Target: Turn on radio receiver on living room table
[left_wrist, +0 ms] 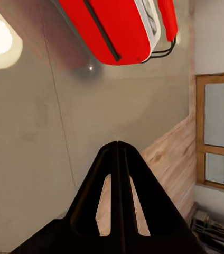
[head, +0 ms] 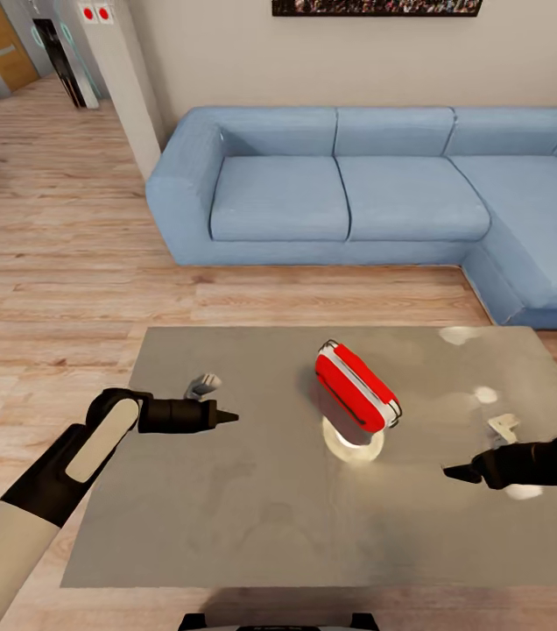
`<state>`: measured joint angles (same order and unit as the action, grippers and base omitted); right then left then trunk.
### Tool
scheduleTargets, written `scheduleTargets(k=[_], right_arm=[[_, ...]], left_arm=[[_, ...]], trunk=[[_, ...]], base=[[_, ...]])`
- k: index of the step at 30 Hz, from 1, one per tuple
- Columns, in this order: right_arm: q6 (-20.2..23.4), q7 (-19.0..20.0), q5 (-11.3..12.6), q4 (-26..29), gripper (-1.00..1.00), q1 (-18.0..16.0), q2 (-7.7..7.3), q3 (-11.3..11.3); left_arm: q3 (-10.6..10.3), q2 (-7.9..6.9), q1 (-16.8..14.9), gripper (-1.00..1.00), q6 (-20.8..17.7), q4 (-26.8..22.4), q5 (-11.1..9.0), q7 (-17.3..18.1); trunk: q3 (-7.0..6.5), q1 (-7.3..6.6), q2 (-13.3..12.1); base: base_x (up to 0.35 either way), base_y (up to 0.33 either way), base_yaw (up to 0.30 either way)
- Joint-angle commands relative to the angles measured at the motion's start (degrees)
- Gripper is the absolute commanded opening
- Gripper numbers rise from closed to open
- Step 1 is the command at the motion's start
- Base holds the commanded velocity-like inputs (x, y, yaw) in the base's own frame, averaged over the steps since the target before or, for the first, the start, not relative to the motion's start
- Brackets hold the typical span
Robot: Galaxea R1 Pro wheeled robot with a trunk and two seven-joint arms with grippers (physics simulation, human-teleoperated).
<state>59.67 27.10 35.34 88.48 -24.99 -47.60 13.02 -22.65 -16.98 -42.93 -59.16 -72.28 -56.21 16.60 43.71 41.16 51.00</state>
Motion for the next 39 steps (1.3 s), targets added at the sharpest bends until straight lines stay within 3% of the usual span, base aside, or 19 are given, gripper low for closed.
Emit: scheduleTargets(k=[1,4,5,6,7,11,14,21,23,24,28,33,39], right_arm=[[-1.17,-0.96,-0.40,-0.04,1.00,2.01,-0.01,-0.45],[-3.69,-3.24,-1.04,-0.40,1.00,6.64,0.02,-1.17],[-5.34,-4.45,-1.20,-0.92,1.00,9.06,0.03,-1.52],[-9.81,-6.62,-1.36,-2.73,1.00,13.54,0.09,-2.02],[-12.61,-7.34,-1.38,-4.12,1.00,15.58,0.13,-2.12],[-19.86,-8.39,-1.40,-7.99,1.00,19.00,0.30,-2.26],[-23.22,-8.62,-1.44,-8.98,1.00,19.84,0.37,-2.28],[-25.85,-8.71,-1.49,-9.41,1.00,22.52,0.40,-2.30],[-26.19,-8.72,-1.50,-9.44,1.00,22.98,0.40,-2.30],[-27.07,-8.72,-1.50,-9.49,1.00,23.34,0.48,-2.30],[-29.02,-8.75,-1.62,-9.85,1.00,25.83,0.79,-2.30],[-32.05,-8.93,-1.72,-9.97,1.00,29.16,1.01,-2.24],[-33.58,-10.66,-2.02,-10.61,1.00,31.17,1.83,-2.00]], left_arm=[[0.01,-0.04,0.57,-1.00,-0.01,-0.02,0.62,0.00],[0.02,-0.23,1.19,-1.00,0.00,-0.02,2.59,0.01],[0.02,-0.32,1.46,-1.00,0.02,0.05,3.98,0.01],[0.02,-0.68,2.48,-1.00,0.10,0.33,6.97,0.05],[0.02,-0.84,3.43,-1.00,0.20,0.41,8.40,0.07],[-0.02,-1.20,6.49,-1.00,4.04,0.75,10.85,0.21],[-0.02,-1.59,8.51,-1.00,7.35,1.42,11.31,0.30],[-0.40,-2.13,11.37,-1.00,9.25,1.52,11.57,0.98],[-1.38,-2.35,11.84,-1.00,9.44,1.42,11.60,3.02],[-2.06,-2.90,12.00,-1.00,10.48,1.37,11.60,6.47],[-3.45,-4.12,12.57,-1.00,15.26,1.36,11.50,12.71],[-5.25,-4.81,15.35,-1.00,17.73,1.35,11.55,14.94],[-5.70,-5.19,18.63,-1.00,19.63,1.53,11.61,15.33]], trunk=[[-0.09,0.00,0.00],[-0.35,0.00,0.00],[-0.43,0.00,0.00],[-0.52,0.00,0.00],[-0.61,0.00,0.00],[-0.95,0.00,0.00],[-1.21,0.00,0.00],[-1.81,0.00,0.00],[-1.99,0.00,0.00],[-2.07,0.00,0.00],[-2.42,0.00,0.00],[-2.85,0.00,0.00],[-3.37,0.00,0.00]], base=[[0.000,0.000,-0.097],[0.000,0.000,-0.095],[0.000,0.000,-0.094],[0.000,0.000,-0.093],[0.000,0.000,-0.092],[0.000,0.000,-0.092],[0.000,0.000,-0.091],[0.000,0.000,-0.091],[0.000,0.000,-0.091],[0.000,0.000,-0.091],[0.000,0.000,-0.087],[0.000,0.000,-0.076],[0.000,0.000,-0.066]])
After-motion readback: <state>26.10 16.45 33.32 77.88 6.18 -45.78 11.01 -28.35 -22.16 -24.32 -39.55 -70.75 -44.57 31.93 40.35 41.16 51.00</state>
